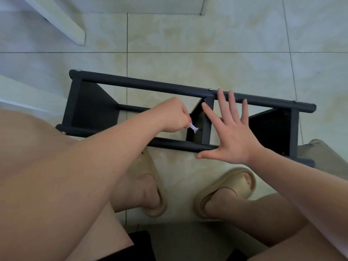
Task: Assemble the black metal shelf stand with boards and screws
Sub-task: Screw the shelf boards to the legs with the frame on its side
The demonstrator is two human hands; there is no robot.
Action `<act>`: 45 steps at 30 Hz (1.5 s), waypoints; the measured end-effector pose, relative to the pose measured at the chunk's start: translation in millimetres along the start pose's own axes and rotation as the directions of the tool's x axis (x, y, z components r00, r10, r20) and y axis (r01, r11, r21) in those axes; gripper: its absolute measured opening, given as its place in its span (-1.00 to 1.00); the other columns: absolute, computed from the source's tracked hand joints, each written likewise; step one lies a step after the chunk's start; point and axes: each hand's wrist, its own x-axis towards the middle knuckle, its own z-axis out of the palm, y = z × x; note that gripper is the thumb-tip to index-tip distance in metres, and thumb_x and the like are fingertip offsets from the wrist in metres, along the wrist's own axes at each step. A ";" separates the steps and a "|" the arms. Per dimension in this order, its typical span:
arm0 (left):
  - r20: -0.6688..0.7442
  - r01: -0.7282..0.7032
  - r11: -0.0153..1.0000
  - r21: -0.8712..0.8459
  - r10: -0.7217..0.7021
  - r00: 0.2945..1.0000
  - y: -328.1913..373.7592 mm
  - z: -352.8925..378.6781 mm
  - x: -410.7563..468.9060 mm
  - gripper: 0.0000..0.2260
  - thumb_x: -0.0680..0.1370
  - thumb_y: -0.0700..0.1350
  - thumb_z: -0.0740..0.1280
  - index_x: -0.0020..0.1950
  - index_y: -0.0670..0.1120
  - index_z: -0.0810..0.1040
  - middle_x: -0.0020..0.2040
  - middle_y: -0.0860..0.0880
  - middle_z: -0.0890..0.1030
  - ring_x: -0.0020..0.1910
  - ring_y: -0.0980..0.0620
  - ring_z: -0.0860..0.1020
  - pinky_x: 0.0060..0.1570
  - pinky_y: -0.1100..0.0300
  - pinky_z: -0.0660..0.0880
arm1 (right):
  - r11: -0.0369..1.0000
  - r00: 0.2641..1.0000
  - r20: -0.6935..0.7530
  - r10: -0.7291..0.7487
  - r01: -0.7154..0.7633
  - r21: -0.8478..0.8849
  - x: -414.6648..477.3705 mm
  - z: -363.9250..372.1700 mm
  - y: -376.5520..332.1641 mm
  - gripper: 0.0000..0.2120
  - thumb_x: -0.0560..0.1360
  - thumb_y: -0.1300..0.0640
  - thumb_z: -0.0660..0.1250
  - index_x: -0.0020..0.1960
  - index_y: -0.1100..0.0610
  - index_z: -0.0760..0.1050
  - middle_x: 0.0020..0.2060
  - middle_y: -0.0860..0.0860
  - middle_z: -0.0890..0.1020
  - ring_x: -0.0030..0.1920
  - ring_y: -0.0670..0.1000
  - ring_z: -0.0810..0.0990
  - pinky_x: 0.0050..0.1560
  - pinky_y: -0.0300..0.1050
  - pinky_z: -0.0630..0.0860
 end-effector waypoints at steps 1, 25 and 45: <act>0.008 0.009 1.000 -0.007 -0.009 1.000 0.4 0.5 -0.6 -0.79 0.53 -0.15 0.38 -0.25 0.13 0.61 -0.30 0.16 0.55 -0.26 0.16 0.51 -0.31 0.23 0.35 | 1.000 1.000 0.004 0.011 -0.011 0.014 0.1 0.4 0.2 0.22 0.24 -0.72 0.05 0.66 -0.02 -0.16 0.61 0.16 -0.30 0.58 0.26 -0.36 0.48 0.46 -0.28; 0.161 0.272 0.798 -0.537 -0.220 0.962 16.6 25.3 -9.0 -0.91 0.58 -0.16 0.31 0.01 -0.14 0.59 -0.14 -0.06 0.72 -0.10 0.07 0.70 0.16 0.05 0.57 | 0.992 0.993 -0.036 0.117 -0.114 0.060 -27.3 13.7 3.2 0.19 0.26 -0.72 0.02 0.66 -0.06 -0.17 0.61 0.19 -0.25 0.59 0.25 -0.34 0.51 0.33 -0.33; 0.097 0.262 0.815 -0.516 -0.248 0.964 17.8 30.6 -1.3 -0.83 0.59 -0.03 0.39 0.16 -0.01 0.62 -0.10 0.05 0.72 -0.03 0.09 0.65 0.07 0.09 0.50 | 0.995 0.989 -0.111 0.096 -0.096 0.007 -28.4 18.4 3.7 0.17 0.30 -0.66 0.11 0.66 0.03 -0.04 0.62 0.27 -0.12 0.60 0.33 -0.20 0.56 0.36 -0.13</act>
